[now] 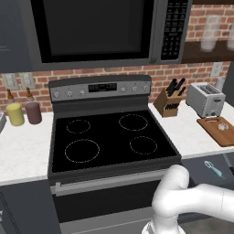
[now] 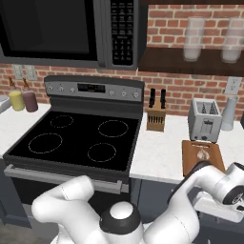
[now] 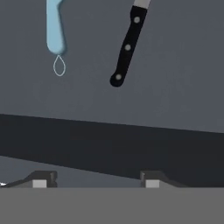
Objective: Place the appropriate cutting tool for cutting the garlic skin on the cutting board.
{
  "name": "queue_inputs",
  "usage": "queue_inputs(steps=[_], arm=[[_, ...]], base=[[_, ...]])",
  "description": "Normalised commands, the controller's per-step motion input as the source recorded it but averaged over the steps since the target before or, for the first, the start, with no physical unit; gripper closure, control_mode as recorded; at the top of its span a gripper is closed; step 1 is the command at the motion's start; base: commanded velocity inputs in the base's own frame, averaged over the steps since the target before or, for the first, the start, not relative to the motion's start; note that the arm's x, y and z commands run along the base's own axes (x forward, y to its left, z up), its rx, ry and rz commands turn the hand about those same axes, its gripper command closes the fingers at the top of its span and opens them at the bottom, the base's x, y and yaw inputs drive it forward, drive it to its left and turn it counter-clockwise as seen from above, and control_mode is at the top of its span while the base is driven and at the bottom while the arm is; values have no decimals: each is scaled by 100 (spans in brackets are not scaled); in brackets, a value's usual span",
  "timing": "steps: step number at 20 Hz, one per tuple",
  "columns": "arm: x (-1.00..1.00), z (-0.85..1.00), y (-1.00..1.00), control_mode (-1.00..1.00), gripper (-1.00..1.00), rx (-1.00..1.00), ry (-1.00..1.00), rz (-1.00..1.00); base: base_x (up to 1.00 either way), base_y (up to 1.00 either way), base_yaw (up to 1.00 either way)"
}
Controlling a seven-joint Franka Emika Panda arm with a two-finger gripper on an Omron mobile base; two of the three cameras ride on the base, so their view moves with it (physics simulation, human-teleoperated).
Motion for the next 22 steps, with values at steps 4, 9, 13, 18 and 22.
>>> queue_inputs(steps=[4, 9, 13, 18, 22], arm=[[-63, -78, 0, -100, -100, 0, 1, 0], [-74, -82, 0, -100, -100, 0, 1, 0], [-78, -82, 0, -100, -100, 0, 6, 0], [-56, -46, 0, -100, -100, 1, 11, 0], [21, 40, 14, -100, -100, 4, -1, -4]], base=[[0, 0, 0], [0, 0, 0], [0, 0, 0], [0, 0, 0], [0, 0, 0]])
